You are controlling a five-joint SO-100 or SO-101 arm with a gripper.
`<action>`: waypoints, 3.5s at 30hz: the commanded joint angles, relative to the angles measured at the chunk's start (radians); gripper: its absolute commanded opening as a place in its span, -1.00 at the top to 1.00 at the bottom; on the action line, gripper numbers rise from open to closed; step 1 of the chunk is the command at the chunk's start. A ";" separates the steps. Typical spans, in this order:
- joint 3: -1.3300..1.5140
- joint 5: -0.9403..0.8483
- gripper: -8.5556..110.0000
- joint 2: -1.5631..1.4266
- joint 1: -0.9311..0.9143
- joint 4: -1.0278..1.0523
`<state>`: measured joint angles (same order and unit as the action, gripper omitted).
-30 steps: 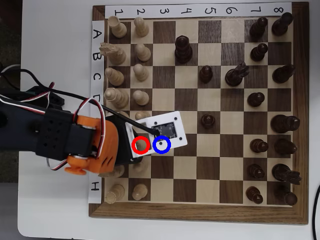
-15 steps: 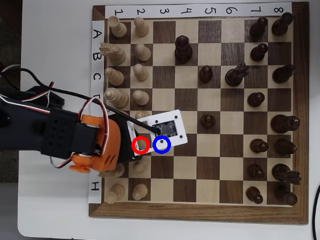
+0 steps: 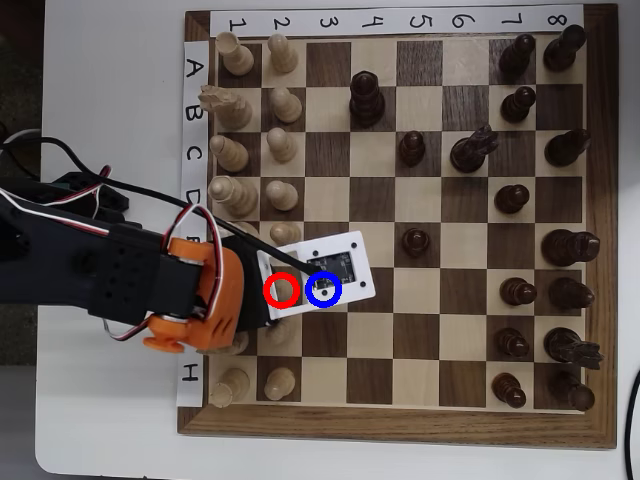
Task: Move the piece to destination
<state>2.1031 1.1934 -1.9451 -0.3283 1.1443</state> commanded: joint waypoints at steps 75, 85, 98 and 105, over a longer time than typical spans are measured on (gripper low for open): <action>-0.284 0.048 0.84 0.275 0.034 -0.046; -0.284 0.043 0.80 0.278 0.032 -0.014; -0.256 0.040 0.50 0.233 0.069 -0.038; -0.255 0.018 0.45 0.172 0.060 -0.034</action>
<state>1.8561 1.2303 -1.6950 -0.2531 1.0999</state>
